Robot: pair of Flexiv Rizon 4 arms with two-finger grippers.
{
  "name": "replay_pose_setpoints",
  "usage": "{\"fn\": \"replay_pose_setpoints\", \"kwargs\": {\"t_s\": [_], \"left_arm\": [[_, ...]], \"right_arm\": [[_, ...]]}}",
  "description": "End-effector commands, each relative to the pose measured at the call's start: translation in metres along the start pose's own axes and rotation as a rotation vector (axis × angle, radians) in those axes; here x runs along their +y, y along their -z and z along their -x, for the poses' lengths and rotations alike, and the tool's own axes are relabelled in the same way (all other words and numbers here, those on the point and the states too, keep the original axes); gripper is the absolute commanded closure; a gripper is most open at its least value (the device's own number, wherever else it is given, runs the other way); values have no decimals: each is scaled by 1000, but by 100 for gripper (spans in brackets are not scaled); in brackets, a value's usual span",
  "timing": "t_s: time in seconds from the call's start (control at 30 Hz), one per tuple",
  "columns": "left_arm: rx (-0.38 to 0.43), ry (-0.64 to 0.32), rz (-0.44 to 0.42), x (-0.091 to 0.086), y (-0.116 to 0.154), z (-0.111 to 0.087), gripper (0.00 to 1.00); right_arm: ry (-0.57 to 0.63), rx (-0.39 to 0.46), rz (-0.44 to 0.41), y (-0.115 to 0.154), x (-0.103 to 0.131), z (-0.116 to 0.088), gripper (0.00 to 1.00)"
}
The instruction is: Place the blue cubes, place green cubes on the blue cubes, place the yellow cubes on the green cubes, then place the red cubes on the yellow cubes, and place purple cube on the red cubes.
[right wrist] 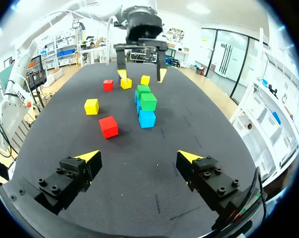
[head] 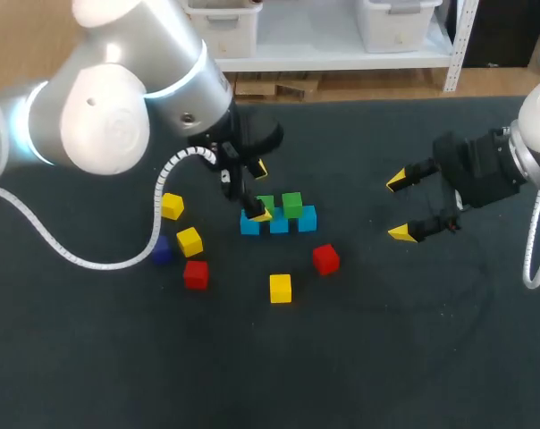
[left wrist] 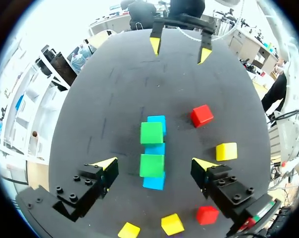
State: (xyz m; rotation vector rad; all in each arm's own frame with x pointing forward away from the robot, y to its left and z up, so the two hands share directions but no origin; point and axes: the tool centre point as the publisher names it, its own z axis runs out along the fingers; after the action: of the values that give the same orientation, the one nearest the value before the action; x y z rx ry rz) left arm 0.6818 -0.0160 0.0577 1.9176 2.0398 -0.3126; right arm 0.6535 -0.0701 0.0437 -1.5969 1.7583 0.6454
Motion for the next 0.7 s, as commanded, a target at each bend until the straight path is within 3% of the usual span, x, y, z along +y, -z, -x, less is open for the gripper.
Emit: {"fn": "replay_pose_setpoints", "kwargs": {"t_s": [0.03, 0.3, 0.7], "left_arm": [[-11, -1, 18, -19, 23, -9, 0], [8, 23, 20, -28, 40, -26, 0], [38, 131, 48, -33, 54, -74, 0]], "right_arm": [[1, -3, -1, 0, 0, 0, 0], [1, -3, -1, 0, 0, 0, 0], [1, -3, -1, 0, 0, 0, 0]]}}
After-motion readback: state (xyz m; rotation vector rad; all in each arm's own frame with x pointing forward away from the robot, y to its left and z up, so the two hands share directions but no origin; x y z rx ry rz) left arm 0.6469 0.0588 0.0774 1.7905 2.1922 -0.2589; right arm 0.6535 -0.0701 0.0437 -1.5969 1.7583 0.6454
